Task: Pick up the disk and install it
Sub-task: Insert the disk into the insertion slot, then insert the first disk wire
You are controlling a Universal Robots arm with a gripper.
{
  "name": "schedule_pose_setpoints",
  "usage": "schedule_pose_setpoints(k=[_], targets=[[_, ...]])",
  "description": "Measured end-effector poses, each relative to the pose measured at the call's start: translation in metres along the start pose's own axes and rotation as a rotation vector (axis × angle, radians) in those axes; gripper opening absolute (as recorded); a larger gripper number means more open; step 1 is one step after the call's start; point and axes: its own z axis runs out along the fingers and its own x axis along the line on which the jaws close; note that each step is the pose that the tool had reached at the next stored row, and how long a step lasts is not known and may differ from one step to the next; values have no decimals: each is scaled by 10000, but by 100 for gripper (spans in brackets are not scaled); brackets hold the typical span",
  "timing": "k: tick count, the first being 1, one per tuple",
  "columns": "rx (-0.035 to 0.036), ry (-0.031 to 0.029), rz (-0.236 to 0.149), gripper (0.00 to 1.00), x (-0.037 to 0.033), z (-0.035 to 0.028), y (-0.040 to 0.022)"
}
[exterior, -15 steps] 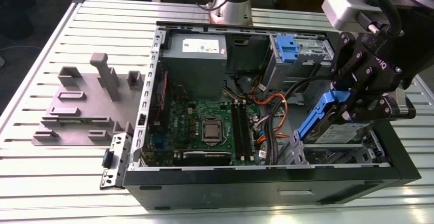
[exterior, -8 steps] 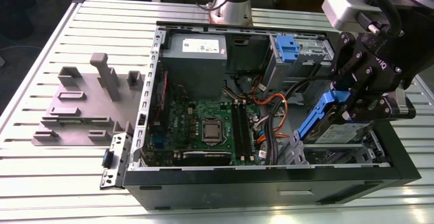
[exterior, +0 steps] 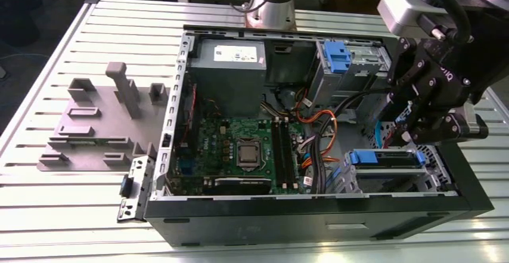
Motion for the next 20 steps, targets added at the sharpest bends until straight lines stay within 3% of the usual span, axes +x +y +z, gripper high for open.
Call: schedule_pose_setpoints(k=[5,7,8,10,13,15,20], targets=[[9,4,1,42,0,66,-1],[15,10,1,30,0,102,-1],[17,14,1,30,0,120,-1],[19,17,1,18,0,160,-2],[21,19,1,11,0,214,-3],[22,17,1,11,-1,249,-3],[23,19,1,11,-1,257,-3]])
